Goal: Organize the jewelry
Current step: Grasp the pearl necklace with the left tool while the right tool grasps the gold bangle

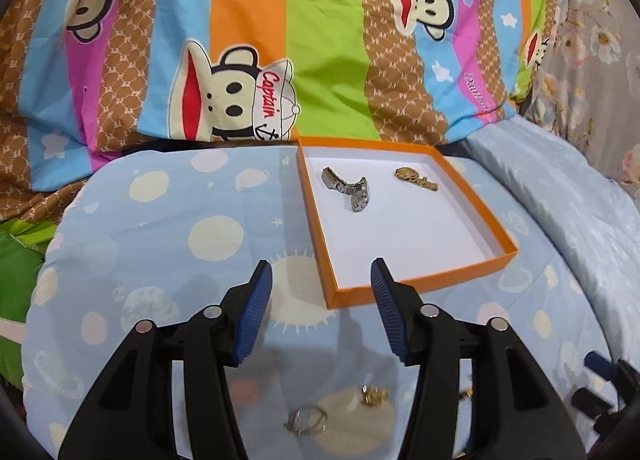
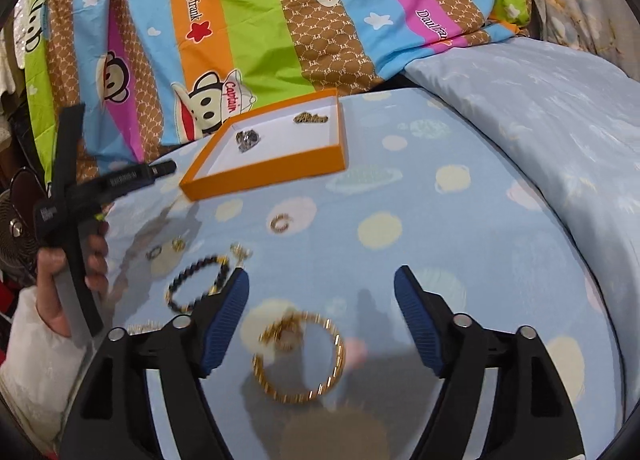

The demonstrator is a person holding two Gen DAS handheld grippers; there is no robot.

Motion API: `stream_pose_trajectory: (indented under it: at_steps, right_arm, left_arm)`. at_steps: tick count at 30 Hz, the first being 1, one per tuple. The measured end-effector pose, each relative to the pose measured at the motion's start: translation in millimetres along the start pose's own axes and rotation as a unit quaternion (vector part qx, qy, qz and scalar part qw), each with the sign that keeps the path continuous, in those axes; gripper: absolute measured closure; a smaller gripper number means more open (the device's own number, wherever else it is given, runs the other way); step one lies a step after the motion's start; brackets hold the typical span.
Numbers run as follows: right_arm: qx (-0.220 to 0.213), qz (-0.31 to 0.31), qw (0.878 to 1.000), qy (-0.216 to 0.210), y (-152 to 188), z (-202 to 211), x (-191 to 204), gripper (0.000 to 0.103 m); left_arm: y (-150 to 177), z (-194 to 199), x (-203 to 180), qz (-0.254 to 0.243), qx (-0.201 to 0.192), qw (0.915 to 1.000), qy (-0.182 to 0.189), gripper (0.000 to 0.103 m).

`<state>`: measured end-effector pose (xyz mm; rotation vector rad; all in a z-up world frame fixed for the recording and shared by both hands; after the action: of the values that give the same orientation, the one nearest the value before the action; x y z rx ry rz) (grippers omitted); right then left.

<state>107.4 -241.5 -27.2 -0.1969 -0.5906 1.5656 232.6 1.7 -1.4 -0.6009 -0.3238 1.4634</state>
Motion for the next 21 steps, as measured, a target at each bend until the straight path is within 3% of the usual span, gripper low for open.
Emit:
stream_pose_trajectory:
  at_steps: [2,9,15,21]
  right_arm:
    - [0.013,0.011,1.0,0.01,14.5,-3.1,6.6,0.024]
    - [0.029,0.038,0.996,0.071,33.4,-13.8,18.7,0.022]
    - [0.038,0.026,0.996,0.077,34.0,-18.5,14.3,0.022]
    - [0.042,0.03,0.995,0.089,36.0,-20.7,17.2,0.047]
  left_arm:
    - [9.5,14.1,0.9,0.0,-0.006,1.0,0.006,0.042]
    - [74.3,37.8,-0.3,-0.012,0.024,0.9991,0.034,0.042]
    - [118.3,37.1,-7.5,-0.023,0.055,0.9964,0.061,0.039]
    - [139.8,40.0,-26.3,-0.06,0.055,0.9946,0.065,0.034]
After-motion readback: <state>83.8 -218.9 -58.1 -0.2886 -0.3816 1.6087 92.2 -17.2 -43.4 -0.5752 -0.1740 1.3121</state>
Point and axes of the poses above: each gripper's, at about its wrist camera, not at the fingertips, and z roughly against the way its jaws point, x to its left, y to its underside, the point moved 6 cm from there along -z, roughly the way its jaws point, and after that the axes turned 13 degrees about x, right-handed, at the moved point
